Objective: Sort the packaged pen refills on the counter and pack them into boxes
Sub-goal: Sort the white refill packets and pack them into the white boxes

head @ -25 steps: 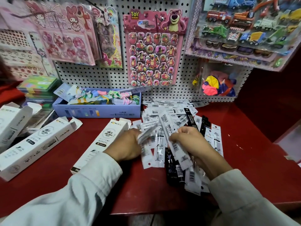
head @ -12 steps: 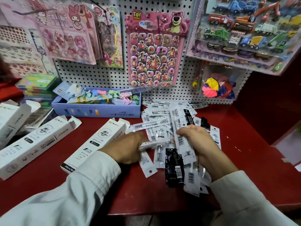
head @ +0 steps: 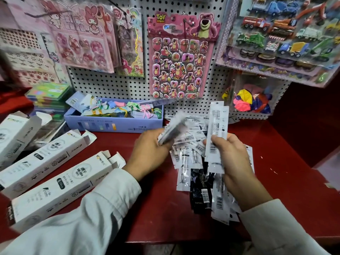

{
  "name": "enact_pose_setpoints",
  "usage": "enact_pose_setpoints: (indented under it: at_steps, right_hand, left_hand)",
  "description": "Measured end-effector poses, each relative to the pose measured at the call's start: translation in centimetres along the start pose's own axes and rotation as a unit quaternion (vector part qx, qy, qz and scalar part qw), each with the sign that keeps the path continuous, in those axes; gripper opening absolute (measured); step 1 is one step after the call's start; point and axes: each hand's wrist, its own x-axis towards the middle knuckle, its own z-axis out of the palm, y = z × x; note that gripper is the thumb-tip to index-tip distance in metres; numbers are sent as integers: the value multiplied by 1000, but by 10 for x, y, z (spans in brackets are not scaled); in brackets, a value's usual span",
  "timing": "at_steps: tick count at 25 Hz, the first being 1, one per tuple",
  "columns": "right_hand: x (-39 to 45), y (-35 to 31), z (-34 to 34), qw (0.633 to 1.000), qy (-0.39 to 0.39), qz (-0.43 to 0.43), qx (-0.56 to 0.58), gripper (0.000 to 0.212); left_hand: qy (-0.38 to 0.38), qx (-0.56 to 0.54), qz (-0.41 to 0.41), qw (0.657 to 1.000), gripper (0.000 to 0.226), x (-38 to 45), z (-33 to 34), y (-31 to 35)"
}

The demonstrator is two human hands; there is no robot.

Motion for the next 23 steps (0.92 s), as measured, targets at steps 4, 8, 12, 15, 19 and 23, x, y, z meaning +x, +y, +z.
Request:
enact_pose_setpoints:
  at_steps: [4,8,12,15,19,23]
  right_hand:
    - [-27,24,37,920,-34,-237,-311,30]
    - [-38,38,62,871,-171,-275,-370,47]
    - [-38,25,56,941,-184,-216,-187,22]
    - [-30,18,45,970,-44,-186,-152,20]
    - [-26,16,39,982,-10,-119,-149,11]
    - [-21,16,36,990,-72,-81,-87,20]
  left_hand:
    - [-25,-471,-148,869,9,-9,14,19]
    - [-21,-533,-192,824,11,-14,21,17]
    - [125,-504,-138,843,20,-1,5,11]
    - [106,-361,38,926,19,2,-4,5]
    - [16,-246,-12,969,30,-13,23,-15]
    - [-44,-310,-13,950,26,-10,34,-15]
